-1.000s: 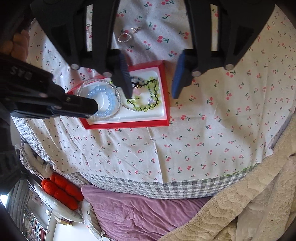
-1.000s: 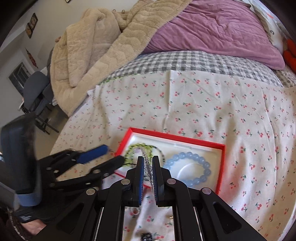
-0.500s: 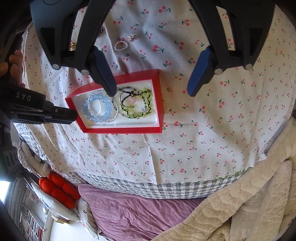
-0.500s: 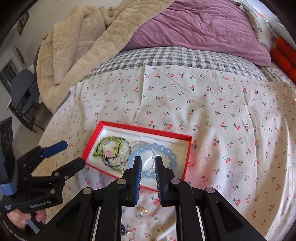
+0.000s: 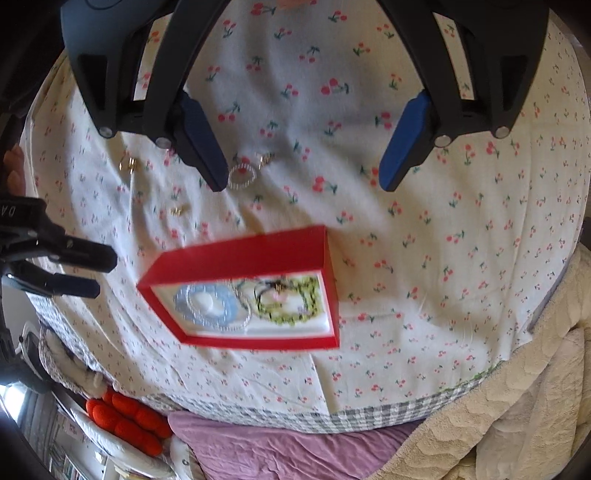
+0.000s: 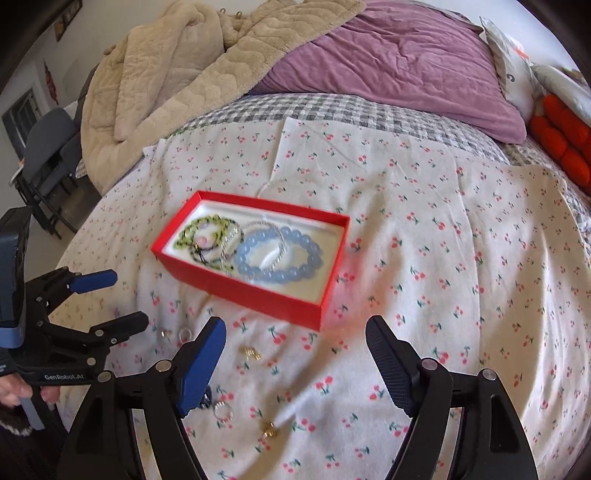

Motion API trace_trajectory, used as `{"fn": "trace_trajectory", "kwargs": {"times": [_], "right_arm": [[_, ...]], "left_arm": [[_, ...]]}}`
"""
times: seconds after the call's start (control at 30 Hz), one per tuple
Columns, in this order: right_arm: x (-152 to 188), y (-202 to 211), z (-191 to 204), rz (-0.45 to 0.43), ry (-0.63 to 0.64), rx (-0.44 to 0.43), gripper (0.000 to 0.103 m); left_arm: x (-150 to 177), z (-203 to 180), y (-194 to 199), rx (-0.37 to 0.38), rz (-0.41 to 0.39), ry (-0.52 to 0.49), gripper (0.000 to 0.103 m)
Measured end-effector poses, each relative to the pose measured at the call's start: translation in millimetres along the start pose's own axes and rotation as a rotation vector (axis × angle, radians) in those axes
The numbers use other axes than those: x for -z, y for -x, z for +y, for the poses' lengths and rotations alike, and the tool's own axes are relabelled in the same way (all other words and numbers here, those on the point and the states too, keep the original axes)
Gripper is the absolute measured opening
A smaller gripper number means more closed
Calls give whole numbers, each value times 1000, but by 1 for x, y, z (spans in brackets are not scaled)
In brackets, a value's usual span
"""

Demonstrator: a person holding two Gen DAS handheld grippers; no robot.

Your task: Organize jewelry

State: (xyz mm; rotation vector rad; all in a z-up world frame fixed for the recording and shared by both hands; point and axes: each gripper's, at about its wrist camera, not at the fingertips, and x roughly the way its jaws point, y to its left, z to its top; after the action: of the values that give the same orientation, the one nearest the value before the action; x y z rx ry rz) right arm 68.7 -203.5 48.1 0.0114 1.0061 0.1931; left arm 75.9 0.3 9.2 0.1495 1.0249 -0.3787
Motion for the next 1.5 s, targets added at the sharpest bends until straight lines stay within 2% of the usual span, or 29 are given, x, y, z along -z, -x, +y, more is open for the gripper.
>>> {"fn": "trace_trajectory", "kwargs": {"times": [0.17,0.37,0.63,0.7,0.8,0.9,1.0,1.13,1.33,1.5], "right_arm": [[27,0,1,28,22,-2,79],[56,-3,5,52,68,22,79],[87,-7,10,49,146,33,79],[93,-8,11,47,163,32,79],[101,-11,12,53,193,25,79],[105,-15,14,69,213,31,79],[107,-18,16,77,225,33,79],[108,-18,16,75,227,26,79],[109,-16,16,72,224,25,79],[109,-16,17,61,235,20,79]], "left_arm": [[22,1,-3,-9,24,-24,84],[46,1,-5,22,53,-72,84],[69,-10,-2,53,37,-171,84],[71,-14,-1,75,21,-189,84],[71,-23,0,160,17,-212,84],[70,-38,-1,207,2,-260,83],[66,-51,-5,252,4,-285,73],[60,-65,-11,273,0,-321,57],[50,-71,-19,272,-12,-338,44],[42,-73,-26,291,-13,-342,40]]}}
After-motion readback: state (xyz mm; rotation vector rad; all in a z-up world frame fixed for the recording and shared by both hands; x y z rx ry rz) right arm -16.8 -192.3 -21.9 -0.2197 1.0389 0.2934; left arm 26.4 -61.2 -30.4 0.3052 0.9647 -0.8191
